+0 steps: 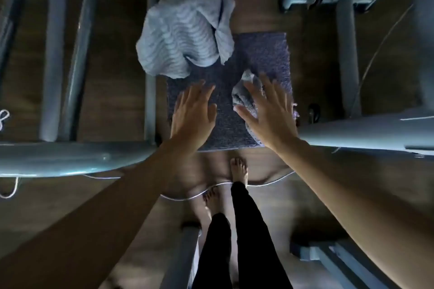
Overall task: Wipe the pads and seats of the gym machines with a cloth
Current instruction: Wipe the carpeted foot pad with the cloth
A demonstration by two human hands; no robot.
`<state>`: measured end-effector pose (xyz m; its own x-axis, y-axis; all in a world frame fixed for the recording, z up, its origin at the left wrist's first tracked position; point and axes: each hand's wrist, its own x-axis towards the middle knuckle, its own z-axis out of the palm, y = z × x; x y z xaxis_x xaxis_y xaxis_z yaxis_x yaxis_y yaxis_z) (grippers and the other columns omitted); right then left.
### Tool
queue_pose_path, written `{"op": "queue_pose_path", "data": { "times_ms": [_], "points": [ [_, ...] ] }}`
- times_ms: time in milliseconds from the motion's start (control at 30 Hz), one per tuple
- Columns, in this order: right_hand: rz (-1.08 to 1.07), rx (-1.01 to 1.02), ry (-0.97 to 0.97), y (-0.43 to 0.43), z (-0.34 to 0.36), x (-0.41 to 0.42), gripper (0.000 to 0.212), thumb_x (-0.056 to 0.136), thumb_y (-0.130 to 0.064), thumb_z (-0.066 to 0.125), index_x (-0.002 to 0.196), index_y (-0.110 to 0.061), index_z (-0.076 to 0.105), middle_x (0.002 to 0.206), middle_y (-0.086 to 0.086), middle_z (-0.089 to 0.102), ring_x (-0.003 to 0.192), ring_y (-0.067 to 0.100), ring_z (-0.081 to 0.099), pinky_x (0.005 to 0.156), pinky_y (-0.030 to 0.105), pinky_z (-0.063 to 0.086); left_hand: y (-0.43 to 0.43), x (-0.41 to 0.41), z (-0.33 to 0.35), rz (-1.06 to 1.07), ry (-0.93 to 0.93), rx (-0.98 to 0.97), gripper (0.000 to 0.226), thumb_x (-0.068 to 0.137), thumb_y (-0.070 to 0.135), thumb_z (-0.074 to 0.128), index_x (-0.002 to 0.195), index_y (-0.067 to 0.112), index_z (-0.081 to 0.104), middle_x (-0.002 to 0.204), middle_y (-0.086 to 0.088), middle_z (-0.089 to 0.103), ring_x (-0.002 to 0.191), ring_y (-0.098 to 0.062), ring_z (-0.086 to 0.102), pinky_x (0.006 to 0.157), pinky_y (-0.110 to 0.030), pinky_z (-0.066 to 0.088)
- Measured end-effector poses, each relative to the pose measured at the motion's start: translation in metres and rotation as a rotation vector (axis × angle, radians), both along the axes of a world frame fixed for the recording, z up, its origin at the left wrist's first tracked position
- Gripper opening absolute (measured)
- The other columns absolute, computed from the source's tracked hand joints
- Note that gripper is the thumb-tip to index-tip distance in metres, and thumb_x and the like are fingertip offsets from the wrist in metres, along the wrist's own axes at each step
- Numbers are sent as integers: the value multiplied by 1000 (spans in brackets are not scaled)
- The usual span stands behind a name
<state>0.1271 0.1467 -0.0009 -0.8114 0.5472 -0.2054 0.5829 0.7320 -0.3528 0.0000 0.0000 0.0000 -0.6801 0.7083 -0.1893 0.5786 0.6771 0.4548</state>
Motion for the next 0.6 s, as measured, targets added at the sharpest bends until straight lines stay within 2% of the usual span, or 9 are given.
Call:
{"op": "queue_pose_path", "data": {
  "times_ms": [100, 200, 333, 600],
  "points": [
    [27, 69, -27, -2, -24, -5, 68, 92, -72, 27, 151, -39, 28, 165, 1, 12, 148, 39, 13, 115, 62, 20, 0, 0, -24, -44, 107, -49, 54, 101, 32, 49, 152, 18, 37, 162, -10, 27, 151, -31, 20, 122, -50, 14],
    [15, 112, 0, -5, -46, -1, 66, 93, -72, 27, 152, -42, 24, 165, -2, 8, 150, 37, 7, 118, 61, 10, -7, 5, -46, -96, 134, -88, 55, 105, 38, 40, 156, 22, 28, 166, -7, 18, 154, -29, 10, 123, -51, 8],
    [-46, 166, 63, -7, -54, -3, 64, 93, -71, 26, 150, -41, 32, 164, -3, 16, 150, 33, 13, 120, 57, 9, -12, 7, -58, -107, 190, -81, 54, 107, 40, 30, 158, 23, 23, 167, -6, 14, 154, -28, 7, 124, -49, 4],
    [-58, 206, 132, -7, -64, -6, 56, 99, -60, 35, 149, -35, 38, 162, -1, 25, 149, 28, 20, 120, 51, 17, -10, 12, -64, -80, 276, -95, 54, 107, 38, 29, 158, 22, 22, 166, -8, 16, 154, -28, 9, 125, -50, 6]
  ]
}}
